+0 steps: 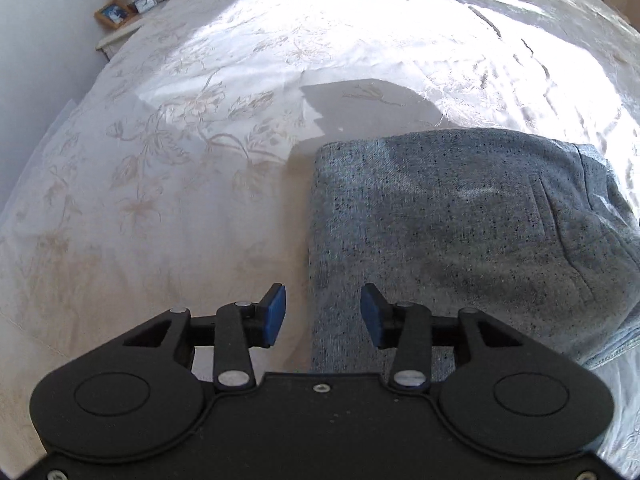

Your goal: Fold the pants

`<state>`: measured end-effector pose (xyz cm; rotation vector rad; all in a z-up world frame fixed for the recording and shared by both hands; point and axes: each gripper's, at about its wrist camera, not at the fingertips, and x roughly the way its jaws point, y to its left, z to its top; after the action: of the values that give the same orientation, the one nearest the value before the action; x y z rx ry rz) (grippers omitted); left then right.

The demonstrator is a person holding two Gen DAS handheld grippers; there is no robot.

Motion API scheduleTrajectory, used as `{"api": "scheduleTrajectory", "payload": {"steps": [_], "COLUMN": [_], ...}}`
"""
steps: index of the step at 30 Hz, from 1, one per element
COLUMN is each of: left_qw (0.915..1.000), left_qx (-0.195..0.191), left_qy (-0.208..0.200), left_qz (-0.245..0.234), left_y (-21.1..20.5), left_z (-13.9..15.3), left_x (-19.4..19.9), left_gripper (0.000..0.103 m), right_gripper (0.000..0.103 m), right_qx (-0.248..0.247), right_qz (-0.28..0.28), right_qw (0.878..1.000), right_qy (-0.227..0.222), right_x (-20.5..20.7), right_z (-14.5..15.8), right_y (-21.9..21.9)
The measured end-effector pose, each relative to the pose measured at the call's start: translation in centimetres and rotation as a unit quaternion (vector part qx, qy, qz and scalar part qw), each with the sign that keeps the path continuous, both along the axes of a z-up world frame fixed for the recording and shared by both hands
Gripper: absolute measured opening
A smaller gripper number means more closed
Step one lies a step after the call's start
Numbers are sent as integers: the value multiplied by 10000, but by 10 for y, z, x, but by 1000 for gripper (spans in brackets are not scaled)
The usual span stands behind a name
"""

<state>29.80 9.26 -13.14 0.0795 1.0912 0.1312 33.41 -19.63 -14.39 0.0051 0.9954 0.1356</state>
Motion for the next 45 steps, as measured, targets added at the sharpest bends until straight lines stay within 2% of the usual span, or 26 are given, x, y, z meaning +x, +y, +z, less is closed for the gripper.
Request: {"api": "scheduleTrajectory", "payload": {"steps": [5, 9, 14, 20, 28, 30, 31, 33, 34, 35, 36, 37, 40, 45], "left_qw": [9996, 9975, 9957, 9916, 9905, 9893, 9884, 9864, 9855, 9857, 9876, 9900, 9944, 9954], "left_qx": [-167, -539, -668, -896, -875, -948, -1013, -1251, -1386, -1409, -1287, -1121, -768, -756], "left_qy": [203, 445, 597, 753, 834, 856, 858, 804, 760, 746, 742, 729, 602, 357], "left_qz": [-31, 69, 253, 559, 659, 702, 732, 700, 617, 552, 509, 459, 395, 471], "left_y": [3, 5, 9, 24, 22, 21, 22, 25, 24, 21, 17, 12, 2, -3], "left_z": [-13, -27, -43, -56, -59, -59, -58, -53, -49, -45, -41, -38, -25, 5], "left_x": [3, 10, 18, 25, 27, 29, 29, 25, 23, 22, 21, 20, 14, 3], "left_gripper": [51, 52, 66, 91, 94, 92, 88, 69, 53, 36, 28, 20, 15, 15], "right_gripper": [48, 49, 49, 55, 57, 58, 58, 59, 56, 51, 29, 21, 14, 12], "right_qx": [298, 625, 688, 487, 762, 849, 889, 1010, 1029, 1063, 1147, 1151, 955, 1205], "right_qz": [-78, -113, -19, 142, -134, -120, -92, -189, -253, -304, -275, -262, -162, -323], "right_qw": [9983, 9950, 9898, 9893, 9879, 9883, 9881, 9863, 9857, 9852, 9845, 9846, 9890, 9880], "right_qy": [489, 775, 1245, 1371, 1342, 1263, 1249, 1292, 1313, 1312, 1300, 1293, 1117, 911], "right_x": [4, 13, 26, 36, 36, 33, 32, 30, 30, 30, 30, 29, 24, 18], "right_z": [-19, -30, -52, -60, -62, -62, -63, -60, -59, -57, -54, -51, -35, -2], "right_y": [-13, -12, -6, 5, -2, -7, -8, -11, -12, -12, -10, -8, 3, -1]}}
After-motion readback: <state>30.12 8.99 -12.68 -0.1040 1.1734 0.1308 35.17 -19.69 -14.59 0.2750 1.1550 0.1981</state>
